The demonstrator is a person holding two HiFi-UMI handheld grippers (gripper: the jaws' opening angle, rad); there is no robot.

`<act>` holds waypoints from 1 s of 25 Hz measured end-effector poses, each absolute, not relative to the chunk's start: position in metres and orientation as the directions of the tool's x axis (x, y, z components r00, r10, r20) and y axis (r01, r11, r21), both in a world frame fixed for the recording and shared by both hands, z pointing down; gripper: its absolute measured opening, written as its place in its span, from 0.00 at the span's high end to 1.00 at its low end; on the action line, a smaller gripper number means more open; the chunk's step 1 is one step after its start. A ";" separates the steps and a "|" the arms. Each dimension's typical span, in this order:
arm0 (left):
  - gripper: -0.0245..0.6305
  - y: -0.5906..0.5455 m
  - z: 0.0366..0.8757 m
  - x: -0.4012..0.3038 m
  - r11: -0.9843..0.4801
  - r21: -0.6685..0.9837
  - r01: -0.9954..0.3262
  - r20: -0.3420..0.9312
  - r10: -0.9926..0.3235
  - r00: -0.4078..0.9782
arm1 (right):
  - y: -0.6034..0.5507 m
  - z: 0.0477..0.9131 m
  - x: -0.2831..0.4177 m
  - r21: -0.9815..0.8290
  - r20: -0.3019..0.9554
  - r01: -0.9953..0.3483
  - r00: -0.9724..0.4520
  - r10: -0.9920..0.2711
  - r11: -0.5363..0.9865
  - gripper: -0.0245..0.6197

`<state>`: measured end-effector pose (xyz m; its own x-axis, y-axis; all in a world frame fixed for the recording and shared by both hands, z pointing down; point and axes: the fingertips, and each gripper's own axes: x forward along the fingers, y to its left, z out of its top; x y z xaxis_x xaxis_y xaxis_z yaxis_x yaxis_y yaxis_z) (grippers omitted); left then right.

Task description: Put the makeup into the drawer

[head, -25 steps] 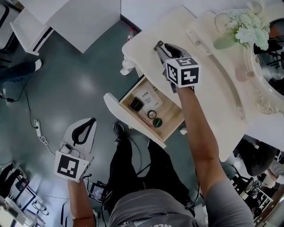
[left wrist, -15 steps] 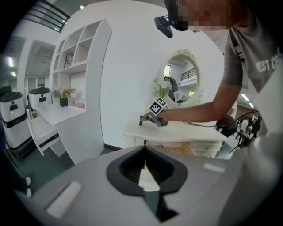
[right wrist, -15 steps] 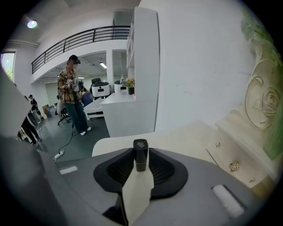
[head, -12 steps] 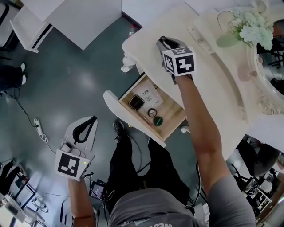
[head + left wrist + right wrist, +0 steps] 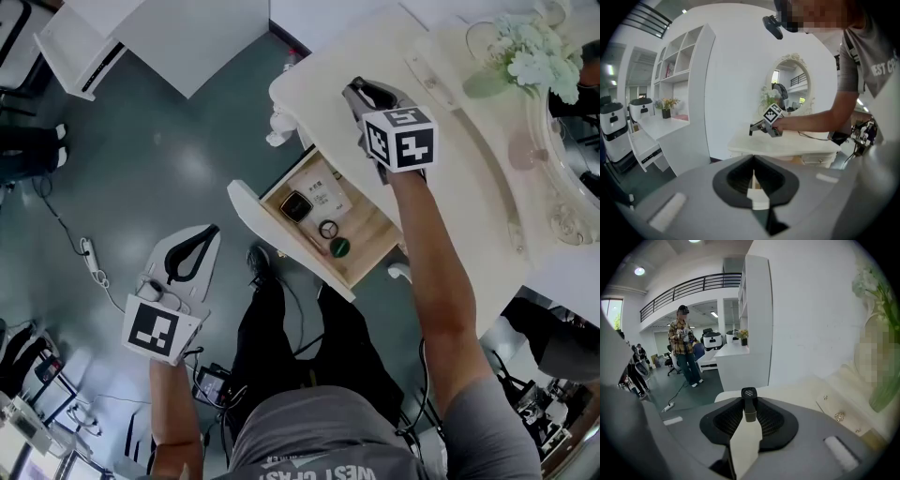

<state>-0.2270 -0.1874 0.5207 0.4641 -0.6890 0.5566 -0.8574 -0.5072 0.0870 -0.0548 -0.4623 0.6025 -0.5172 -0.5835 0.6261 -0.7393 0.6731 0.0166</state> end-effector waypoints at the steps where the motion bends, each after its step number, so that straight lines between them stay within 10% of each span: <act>1: 0.96 -0.188 0.518 -0.225 -0.510 0.083 -0.856 0.556 -0.690 0.465 | -0.459 0.598 -0.053 0.014 0.622 -0.738 -0.522 -0.583 0.675 0.82; 25: 0.96 -0.170 0.463 -0.187 -0.533 0.046 -0.845 0.465 -0.737 0.490 | -0.341 0.528 -0.022 -0.026 0.588 -0.705 -0.584 -0.560 0.709 0.82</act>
